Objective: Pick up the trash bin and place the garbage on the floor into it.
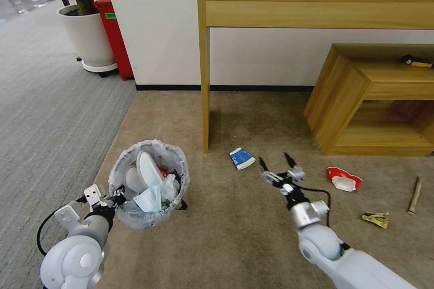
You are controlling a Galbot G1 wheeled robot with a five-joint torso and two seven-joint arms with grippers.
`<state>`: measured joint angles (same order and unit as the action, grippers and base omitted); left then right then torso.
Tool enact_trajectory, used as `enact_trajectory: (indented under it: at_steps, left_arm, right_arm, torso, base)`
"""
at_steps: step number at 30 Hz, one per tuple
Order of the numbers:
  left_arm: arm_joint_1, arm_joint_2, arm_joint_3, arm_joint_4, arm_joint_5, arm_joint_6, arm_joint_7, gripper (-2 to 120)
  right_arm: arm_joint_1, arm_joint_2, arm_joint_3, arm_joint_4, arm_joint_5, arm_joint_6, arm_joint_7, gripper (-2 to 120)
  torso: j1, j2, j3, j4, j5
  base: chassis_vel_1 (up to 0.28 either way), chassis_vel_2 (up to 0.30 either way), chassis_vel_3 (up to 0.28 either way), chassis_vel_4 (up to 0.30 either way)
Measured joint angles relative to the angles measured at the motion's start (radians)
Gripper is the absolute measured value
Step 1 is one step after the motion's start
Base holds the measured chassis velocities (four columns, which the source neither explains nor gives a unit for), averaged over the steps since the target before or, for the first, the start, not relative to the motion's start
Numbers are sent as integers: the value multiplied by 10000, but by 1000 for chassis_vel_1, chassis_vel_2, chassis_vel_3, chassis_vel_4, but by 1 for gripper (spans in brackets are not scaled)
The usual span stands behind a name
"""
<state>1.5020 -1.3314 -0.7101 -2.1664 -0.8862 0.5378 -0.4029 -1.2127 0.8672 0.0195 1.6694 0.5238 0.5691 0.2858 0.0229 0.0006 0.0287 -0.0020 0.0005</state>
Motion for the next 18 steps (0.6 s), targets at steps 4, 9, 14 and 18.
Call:
enact_trajectory:
  at_steps: [4, 9, 14, 18]
  left_arm:
    - [30, -134, 161, -70, 123, -8, 43, 0]
    - [114, -142, 156, -149, 169, -31, 59, 0]
    - [192, -94, 51, -224, 150, -54, 68, 0]
    - [223, -76, 3, -233, 138, -65, 71, 0]
  right_arm:
    - [-797, 91, 567, 83, -478, 477, -179, 100]
    - [-1340, 160, 846, 127, -682, 820, -347, 100]
    - [-1414, 295, 855, 147, -701, 980, -438, 100]
    - [-1388, 339, 838, 94, -694, 1060, -526, 100]
  torso:
    - [-1, 0, 0, 0, -2]
    - [-1, 0, 0, 0, -1]
    - [-1, 0, 0, 1, -1]
    - [-1, 0, 0, 2, -2]
  base:
    - [0, 0, 0, 0]
    - [0, 0, 0, 0]
    - [0, 0, 0, 0]
    - [0, 0, 0, 0]
